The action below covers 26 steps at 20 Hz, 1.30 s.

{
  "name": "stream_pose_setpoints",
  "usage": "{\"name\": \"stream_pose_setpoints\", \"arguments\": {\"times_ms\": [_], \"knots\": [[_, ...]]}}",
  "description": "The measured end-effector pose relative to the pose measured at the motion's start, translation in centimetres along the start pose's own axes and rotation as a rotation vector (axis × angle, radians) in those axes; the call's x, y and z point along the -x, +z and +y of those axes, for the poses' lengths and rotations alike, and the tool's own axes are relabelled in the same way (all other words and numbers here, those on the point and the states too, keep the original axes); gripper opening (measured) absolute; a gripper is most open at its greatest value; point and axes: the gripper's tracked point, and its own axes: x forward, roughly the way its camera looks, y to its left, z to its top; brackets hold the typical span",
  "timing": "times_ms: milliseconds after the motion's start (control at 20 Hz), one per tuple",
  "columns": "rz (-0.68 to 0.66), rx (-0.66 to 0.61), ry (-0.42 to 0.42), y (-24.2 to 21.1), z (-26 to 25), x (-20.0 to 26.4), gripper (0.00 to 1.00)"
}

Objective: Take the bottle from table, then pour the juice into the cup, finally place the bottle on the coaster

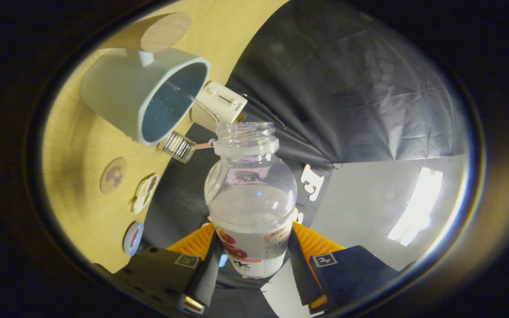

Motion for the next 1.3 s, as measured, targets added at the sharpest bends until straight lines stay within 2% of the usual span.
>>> {"name": "stream_pose_setpoints", "arguments": {"times_ms": [500, 800, 1000, 1300], "knots": [[-0.019, 0.038, -0.020, 0.6, -0.4, -0.2, 0.77], [-0.017, 0.018, -0.014, 0.6, -0.1, 0.5, 0.77], [0.055, -0.163, 0.131, -0.6, 2.9, 0.2, 0.77], [0.197, -0.614, 0.401, -1.7, 7.4, 1.2, 0.77]]}}
